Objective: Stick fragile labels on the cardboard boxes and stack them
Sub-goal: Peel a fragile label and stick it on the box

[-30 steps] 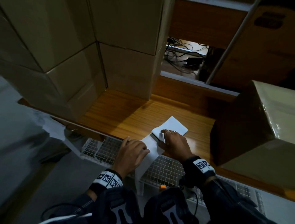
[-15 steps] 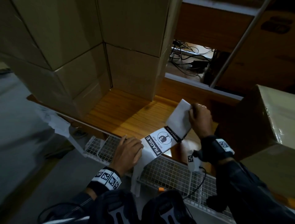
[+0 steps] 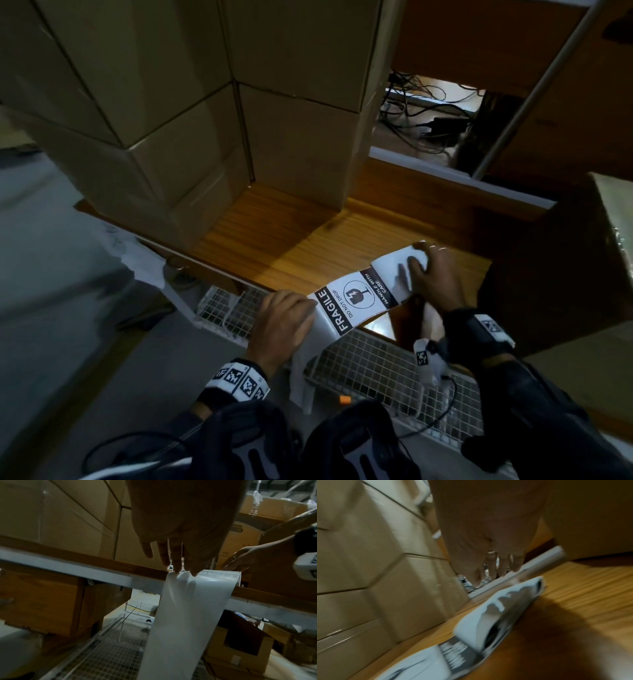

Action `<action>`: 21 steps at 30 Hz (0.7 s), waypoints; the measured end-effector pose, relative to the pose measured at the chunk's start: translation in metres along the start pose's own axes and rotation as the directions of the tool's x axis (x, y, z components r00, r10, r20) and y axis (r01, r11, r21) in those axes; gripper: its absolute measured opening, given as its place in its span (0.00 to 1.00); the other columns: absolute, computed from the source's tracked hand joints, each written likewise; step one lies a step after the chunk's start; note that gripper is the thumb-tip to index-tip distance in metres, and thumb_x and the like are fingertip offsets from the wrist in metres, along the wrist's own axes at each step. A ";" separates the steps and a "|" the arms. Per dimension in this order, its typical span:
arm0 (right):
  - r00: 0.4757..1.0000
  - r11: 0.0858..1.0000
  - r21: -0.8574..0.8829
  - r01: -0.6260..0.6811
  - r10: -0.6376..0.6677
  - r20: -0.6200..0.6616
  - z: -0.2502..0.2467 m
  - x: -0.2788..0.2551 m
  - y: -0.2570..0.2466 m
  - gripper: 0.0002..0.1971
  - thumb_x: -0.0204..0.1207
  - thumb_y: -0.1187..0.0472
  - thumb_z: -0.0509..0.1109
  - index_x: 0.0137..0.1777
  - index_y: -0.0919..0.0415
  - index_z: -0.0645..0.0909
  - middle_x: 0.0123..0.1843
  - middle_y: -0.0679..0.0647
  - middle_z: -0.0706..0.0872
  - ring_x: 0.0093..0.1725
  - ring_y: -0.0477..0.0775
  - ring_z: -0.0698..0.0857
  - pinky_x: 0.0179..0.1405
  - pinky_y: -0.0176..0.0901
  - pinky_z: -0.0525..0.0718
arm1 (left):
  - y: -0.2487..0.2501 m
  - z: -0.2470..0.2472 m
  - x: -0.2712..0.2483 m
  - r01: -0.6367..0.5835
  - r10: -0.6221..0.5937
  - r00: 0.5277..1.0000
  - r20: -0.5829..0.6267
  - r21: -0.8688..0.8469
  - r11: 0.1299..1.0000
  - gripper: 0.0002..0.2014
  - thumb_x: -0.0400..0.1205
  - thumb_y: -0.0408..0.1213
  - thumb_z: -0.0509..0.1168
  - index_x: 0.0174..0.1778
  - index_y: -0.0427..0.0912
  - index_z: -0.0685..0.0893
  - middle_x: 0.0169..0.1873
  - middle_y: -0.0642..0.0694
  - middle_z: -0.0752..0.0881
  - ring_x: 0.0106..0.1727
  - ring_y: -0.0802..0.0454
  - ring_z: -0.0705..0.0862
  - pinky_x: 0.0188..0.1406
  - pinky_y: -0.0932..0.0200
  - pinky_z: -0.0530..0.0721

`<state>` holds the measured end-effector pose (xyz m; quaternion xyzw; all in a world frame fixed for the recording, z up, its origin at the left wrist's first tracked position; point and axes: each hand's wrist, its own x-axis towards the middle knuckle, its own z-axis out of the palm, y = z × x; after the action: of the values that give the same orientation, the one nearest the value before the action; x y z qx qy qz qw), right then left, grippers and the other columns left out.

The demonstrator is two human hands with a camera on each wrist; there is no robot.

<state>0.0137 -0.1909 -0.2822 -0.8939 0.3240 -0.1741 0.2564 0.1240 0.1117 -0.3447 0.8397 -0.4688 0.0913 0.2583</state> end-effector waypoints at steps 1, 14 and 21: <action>0.995 0.996 0.033 0.089 -0.090 0.046 0.001 -0.012 -0.011 0.14 0.84 0.63 0.71 0.66 0.66 0.85 0.60 0.61 0.88 0.59 0.63 0.86 0.60 0.53 0.82 | 0.001 0.002 -0.002 0.059 -0.060 0.998 -0.016 -0.063 0.996 0.10 0.82 0.39 0.73 0.58 0.49 0.89 0.54 0.54 0.89 0.57 0.51 0.83 0.59 0.48 0.78; 0.790 0.892 0.026 0.451 -0.412 0.453 0.031 -0.080 -0.024 0.10 0.84 0.58 0.70 0.61 0.55 0.89 0.66 0.48 0.88 0.62 0.49 0.85 0.58 0.45 0.85 | -0.002 0.019 -0.035 0.652 -0.488 0.753 0.442 -0.603 0.460 0.19 0.82 0.56 0.71 0.62 0.47 0.88 0.54 0.57 0.90 0.57 0.62 0.88 0.56 0.60 0.86; 0.789 0.900 0.060 0.431 -0.408 0.460 0.023 -0.088 -0.013 0.06 0.83 0.60 0.71 0.55 0.52 0.88 0.56 0.43 0.88 0.53 0.42 0.85 0.48 0.42 0.85 | 0.021 0.030 -0.034 0.635 -0.374 0.766 0.523 -0.706 0.313 0.23 0.73 0.58 0.79 0.57 0.47 0.87 0.52 0.47 0.91 0.57 0.52 0.89 0.57 0.52 0.88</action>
<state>-0.0333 -0.1156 -0.3063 -0.9645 0.0513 -0.0014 0.2591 0.0859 0.1125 -0.3760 0.7039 -0.1891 -0.3510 0.5878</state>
